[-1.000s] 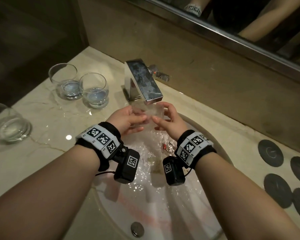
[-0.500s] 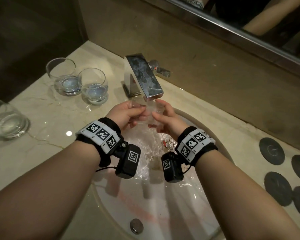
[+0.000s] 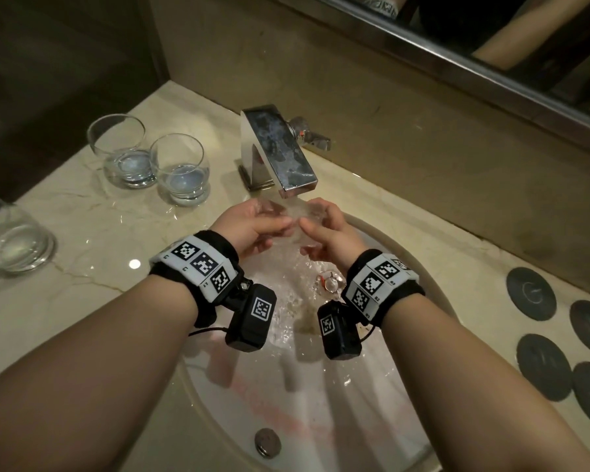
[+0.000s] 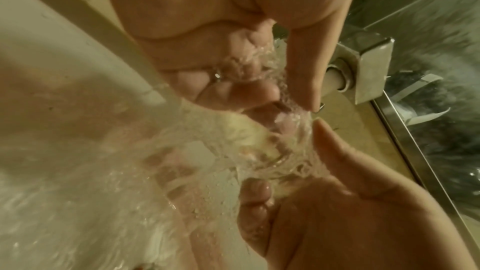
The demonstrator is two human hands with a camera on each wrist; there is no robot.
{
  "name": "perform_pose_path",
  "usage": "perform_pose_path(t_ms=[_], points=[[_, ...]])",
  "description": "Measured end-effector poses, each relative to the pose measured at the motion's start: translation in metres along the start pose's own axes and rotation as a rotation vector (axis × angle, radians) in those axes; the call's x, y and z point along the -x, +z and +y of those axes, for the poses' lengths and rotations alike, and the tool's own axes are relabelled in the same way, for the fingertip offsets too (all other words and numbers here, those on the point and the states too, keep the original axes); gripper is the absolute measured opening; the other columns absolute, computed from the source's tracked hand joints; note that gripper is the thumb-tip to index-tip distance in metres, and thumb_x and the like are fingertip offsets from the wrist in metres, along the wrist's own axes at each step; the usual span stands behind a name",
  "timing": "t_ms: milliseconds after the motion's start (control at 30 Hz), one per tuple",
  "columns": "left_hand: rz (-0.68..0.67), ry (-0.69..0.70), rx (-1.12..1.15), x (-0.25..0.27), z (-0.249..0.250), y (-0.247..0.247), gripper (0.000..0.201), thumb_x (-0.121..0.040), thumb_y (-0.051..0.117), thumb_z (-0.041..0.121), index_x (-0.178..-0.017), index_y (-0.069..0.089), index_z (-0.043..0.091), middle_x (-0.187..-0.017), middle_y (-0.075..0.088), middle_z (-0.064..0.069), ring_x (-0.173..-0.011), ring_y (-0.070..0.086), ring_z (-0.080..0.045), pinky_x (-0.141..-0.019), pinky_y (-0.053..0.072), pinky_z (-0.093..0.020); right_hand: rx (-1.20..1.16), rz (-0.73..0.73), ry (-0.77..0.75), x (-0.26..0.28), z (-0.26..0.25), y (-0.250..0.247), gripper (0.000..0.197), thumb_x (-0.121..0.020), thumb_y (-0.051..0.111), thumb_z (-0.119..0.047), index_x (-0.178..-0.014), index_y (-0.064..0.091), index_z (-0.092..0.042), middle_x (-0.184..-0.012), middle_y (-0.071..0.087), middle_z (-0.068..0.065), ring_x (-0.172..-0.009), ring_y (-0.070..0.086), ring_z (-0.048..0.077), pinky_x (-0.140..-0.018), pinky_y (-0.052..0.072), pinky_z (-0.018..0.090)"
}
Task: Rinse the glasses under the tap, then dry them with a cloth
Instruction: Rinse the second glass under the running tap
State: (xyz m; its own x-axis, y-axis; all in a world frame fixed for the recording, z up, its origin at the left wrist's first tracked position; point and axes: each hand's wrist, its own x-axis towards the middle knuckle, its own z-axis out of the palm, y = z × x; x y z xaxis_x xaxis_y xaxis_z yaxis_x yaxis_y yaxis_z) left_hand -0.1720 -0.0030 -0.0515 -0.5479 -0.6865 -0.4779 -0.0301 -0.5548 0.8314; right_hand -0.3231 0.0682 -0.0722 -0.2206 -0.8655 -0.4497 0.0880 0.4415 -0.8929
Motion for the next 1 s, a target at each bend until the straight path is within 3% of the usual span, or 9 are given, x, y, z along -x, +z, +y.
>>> perform_pose_path(t_ms=[67, 167, 233, 300, 367, 467, 600, 767, 1000], points=[[-0.024, 0.009, -0.034, 0.001, -0.001, 0.0, 0.018, -0.083, 0.063, 0.001, -0.087, 0.052, 0.015, -0.08, 0.068, -0.002, -0.065, 0.066, -0.005, -0.046, 0.043, -0.012, 0.033, 0.059, 0.035, -0.001, -0.002, 0.002, 0.045, -0.091, 0.057, -0.042, -0.127, 0.045, -0.019, -0.109, 0.06, 0.011, -0.066, 0.058, 0.015, -0.061, 0.044, 0.024], [-0.071, 0.012, -0.107, 0.002, -0.001, 0.001, 0.017, -0.083, 0.065, 0.005, -0.087, 0.052, 0.017, -0.09, 0.067, -0.007, -0.077, 0.064, -0.013, -0.049, 0.044, -0.013, 0.126, 0.096, 0.078, -0.004, -0.006, 0.006, 0.065, -0.09, 0.033, -0.067, -0.125, 0.053, -0.016, -0.105, 0.067, 0.007, -0.065, 0.061, 0.011, -0.062, 0.047, 0.023], [-0.065, 0.022, -0.145, 0.001, 0.0, 0.0, 0.016, -0.083, 0.065, 0.007, -0.093, 0.055, 0.014, -0.086, 0.066, -0.006, -0.069, 0.062, -0.01, -0.049, 0.043, -0.013, 0.14, 0.075, 0.089, -0.003, -0.009, 0.009, 0.067, -0.092, 0.022, -0.067, -0.12, 0.058, -0.018, -0.097, 0.07, 0.005, -0.068, 0.062, 0.013, -0.067, 0.046, 0.026], [-0.031, 0.041, -0.158, -0.001, 0.0, -0.002, 0.017, -0.083, 0.065, 0.007, -0.097, 0.058, 0.011, -0.078, 0.066, -0.003, -0.057, 0.059, -0.005, -0.048, 0.042, -0.013, 0.13, 0.057, 0.078, -0.003, -0.008, 0.01, 0.063, -0.091, 0.026, -0.068, -0.126, 0.053, -0.022, -0.11, 0.068, 0.004, -0.079, 0.065, 0.015, -0.07, 0.046, 0.026], [-0.019, 0.037, -0.117, -0.002, 0.001, -0.003, 0.005, -0.086, 0.062, 0.008, -0.089, 0.06, 0.012, -0.07, 0.068, 0.002, -0.057, 0.061, -0.003, -0.046, 0.042, -0.011, 0.083, 0.034, 0.043, -0.002, -0.005, 0.009, 0.054, -0.09, 0.046, -0.058, -0.133, 0.04, -0.027, -0.127, 0.058, 0.007, -0.083, 0.066, 0.018, -0.069, 0.046, 0.027], [-0.001, 0.008, -0.019, -0.002, 0.001, -0.004, 0.007, -0.088, 0.059, 0.01, -0.084, 0.059, 0.015, -0.065, 0.07, 0.005, -0.061, 0.065, -0.002, -0.042, 0.041, -0.009, 0.073, -0.032, 0.004, 0.001, -0.002, 0.004, 0.064, -0.082, 0.07, -0.03, -0.134, 0.032, -0.032, -0.122, 0.056, 0.01, -0.082, 0.064, 0.02, -0.067, 0.045, 0.026], [-0.003, -0.015, 0.0, -0.002, 0.0, -0.003, 0.005, -0.088, 0.06, 0.009, -0.085, 0.058, 0.013, -0.066, 0.071, 0.003, -0.061, 0.066, -0.003, -0.043, 0.042, -0.009, 0.082, -0.04, -0.009, 0.006, -0.005, 0.001, 0.063, -0.083, 0.07, -0.013, -0.134, 0.035, -0.026, -0.116, 0.057, 0.01, -0.079, 0.063, 0.02, -0.066, 0.049, 0.025], [-0.024, -0.014, -0.028, 0.0, 0.002, -0.002, 0.008, -0.088, 0.06, 0.011, -0.081, 0.062, 0.016, -0.068, 0.07, 0.004, -0.065, 0.065, -0.003, -0.045, 0.043, -0.009, 0.102, -0.022, -0.013, 0.008, -0.008, 0.0, 0.061, -0.084, 0.069, -0.015, -0.133, 0.036, -0.028, -0.114, 0.058, 0.006, -0.079, 0.065, 0.019, -0.076, 0.051, 0.033], [-0.004, 0.003, -0.035, 0.0, 0.003, -0.001, 0.005, -0.087, 0.061, 0.01, -0.083, 0.058, 0.012, -0.065, 0.07, 0.005, -0.062, 0.065, -0.002, -0.044, 0.042, -0.01, 0.083, 0.003, -0.021, 0.01, -0.009, 0.001, 0.057, -0.085, 0.068, -0.018, -0.132, 0.037, -0.026, -0.114, 0.057, 0.006, -0.074, 0.064, 0.017, -0.068, 0.05, 0.027]])
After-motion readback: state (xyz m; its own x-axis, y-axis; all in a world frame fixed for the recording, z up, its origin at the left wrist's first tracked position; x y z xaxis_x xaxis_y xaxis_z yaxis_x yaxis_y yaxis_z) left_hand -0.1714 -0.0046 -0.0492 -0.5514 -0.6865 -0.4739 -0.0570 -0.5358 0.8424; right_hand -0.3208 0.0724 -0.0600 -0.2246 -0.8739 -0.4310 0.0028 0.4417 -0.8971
